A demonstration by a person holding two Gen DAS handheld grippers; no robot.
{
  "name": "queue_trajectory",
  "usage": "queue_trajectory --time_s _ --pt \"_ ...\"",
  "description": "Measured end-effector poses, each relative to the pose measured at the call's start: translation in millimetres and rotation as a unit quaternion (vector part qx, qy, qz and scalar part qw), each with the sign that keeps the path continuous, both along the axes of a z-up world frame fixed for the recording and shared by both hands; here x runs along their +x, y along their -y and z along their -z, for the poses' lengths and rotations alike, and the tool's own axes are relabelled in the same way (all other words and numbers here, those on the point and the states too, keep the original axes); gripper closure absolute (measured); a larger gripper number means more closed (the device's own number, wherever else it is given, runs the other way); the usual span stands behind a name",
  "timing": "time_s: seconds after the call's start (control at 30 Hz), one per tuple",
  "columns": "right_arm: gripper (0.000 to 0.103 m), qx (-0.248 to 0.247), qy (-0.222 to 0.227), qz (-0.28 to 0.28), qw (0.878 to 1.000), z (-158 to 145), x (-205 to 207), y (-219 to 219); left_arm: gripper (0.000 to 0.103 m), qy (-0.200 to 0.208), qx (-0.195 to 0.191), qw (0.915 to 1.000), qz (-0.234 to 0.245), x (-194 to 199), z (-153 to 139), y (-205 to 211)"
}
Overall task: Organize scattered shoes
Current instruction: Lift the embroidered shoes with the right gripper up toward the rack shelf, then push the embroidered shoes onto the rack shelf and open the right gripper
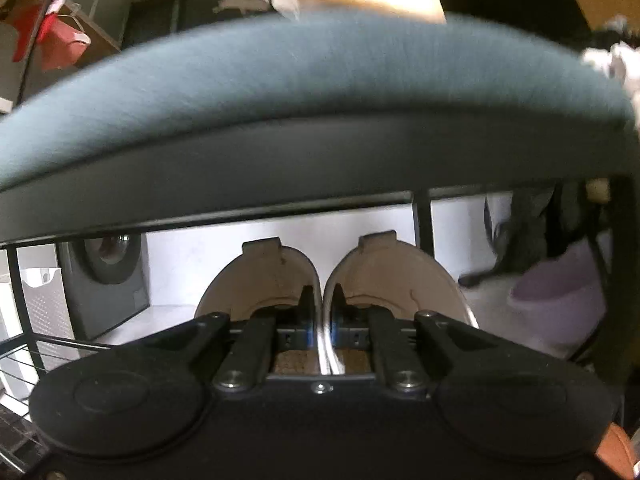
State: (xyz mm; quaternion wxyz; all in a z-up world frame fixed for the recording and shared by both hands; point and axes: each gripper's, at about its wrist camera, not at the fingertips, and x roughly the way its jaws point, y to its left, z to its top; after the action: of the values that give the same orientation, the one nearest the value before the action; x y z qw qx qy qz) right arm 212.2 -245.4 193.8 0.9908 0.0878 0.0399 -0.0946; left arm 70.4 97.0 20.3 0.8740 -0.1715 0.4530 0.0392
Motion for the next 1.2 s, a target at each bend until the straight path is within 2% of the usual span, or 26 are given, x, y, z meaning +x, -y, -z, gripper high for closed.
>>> queue_trajectory --time_s 0.03,0.13,0.17,0.23,0.3,0.37,0.47,0.53,0.6,0.7,0.8,0.87,0.93,1.0,1.03,1.1,1.13,1.2 --pt "0.092 0.007 -0.01 -0.002 1.0 -0.7 4.8 2.3 0.001 -0.007 0.001 1.0 -0.003 1.7 2.8 -0.9" --pt "0.081 0.01 -0.019 -0.001 1.0 -2.2 8.9 4.3 0.001 -0.028 0.001 0.9995 -0.012 5.8 7.6 -2.7" --pt "0.068 0.009 -0.021 -0.001 1.0 -2.8 9.9 4.7 0.001 -0.036 0.004 0.9992 -0.02 8.9 6.5 -2.9" --pt "0.054 -0.015 -0.019 -0.005 1.0 -6.7 8.8 0.9 0.001 -0.048 0.011 0.998 -0.039 18.2 -4.2 -1.8" --pt "0.054 -0.051 -0.016 -0.016 0.998 -11.2 7.5 -4.7 0.001 -0.031 -0.002 0.9982 -0.052 27.6 -25.0 0.7" --pt "0.054 -0.08 -0.018 -0.028 0.996 -14.1 6.3 -10.2 0.001 0.01 -0.028 0.9979 -0.058 39.1 -58.4 6.6" --pt "0.053 -0.099 -0.027 -0.047 0.994 -16.6 1.9 -15.0 0.001 0.061 -0.064 0.9956 -0.03 56.4 -108.9 19.7" --pt "0.053 -0.105 -0.025 -0.061 0.992 -18.1 -8.9 -13.5 0.001 0.078 -0.081 0.9936 -0.002 61.5 -131.7 26.1" --pt "0.051 -0.107 -0.021 -0.071 0.992 -20.5 -20.1 -9.5 0.001 0.092 -0.091 0.9914 0.015 57.4 -140.8 28.0" --pt "0.05 -0.107 -0.021 -0.09 0.99 -23.9 -42.8 -2.3 0.001 0.101 -0.089 0.9908 0.017 35.8 -128.4 30.0" --pt "0.045 -0.098 -0.046 -0.109 0.988 -16.0 -77.3 13.7 0.001 0.087 -0.088 0.9921 0.018 15.4 -97.7 35.9" --pt "0.029 -0.098 -0.073 -0.111 0.986 -9.1 -88.1 24.1 0.001 0.081 -0.092 0.9923 0.019 3.7 -73.8 44.0" --pt "0.023 -0.113 -0.105 -0.101 0.983 -2.1 -89.7 30.7 0.001 0.075 -0.095 0.9924 0.024 -5.4 -51.4 53.9" --pt "0.022 -0.128 -0.125 -0.085 0.98 4.3 -86.2 35.2 0.001 0.05 -0.1 0.9924 0.051 -1.0 -39.5 63.1" --pt "0.02 -0.126 -0.14 -0.082 0.979 4.9 -80.4 38.2 0.001 0.044 -0.105 0.9903 0.08 2.2 -37.8 69.3" --pt "0.022 -0.121 -0.158 -0.08 0.977 4.7 -72.9 41.7 0.001 0.07 -0.092 0.9878 0.104 0.8 -40.9 75.6" --pt "0.023 -0.113 -0.177 -0.093 0.973 3.9 -62.5 43.8 0.001 0.092 -0.072 0.9867 0.113 -0.3 -43.1 79.7" --pt "0.024 -0.113 -0.212 -0.103 0.965 7.0 -51.0 40.5 0.001 0.1 -0.058 0.9856 0.123 3.6 -42.0 85.1"
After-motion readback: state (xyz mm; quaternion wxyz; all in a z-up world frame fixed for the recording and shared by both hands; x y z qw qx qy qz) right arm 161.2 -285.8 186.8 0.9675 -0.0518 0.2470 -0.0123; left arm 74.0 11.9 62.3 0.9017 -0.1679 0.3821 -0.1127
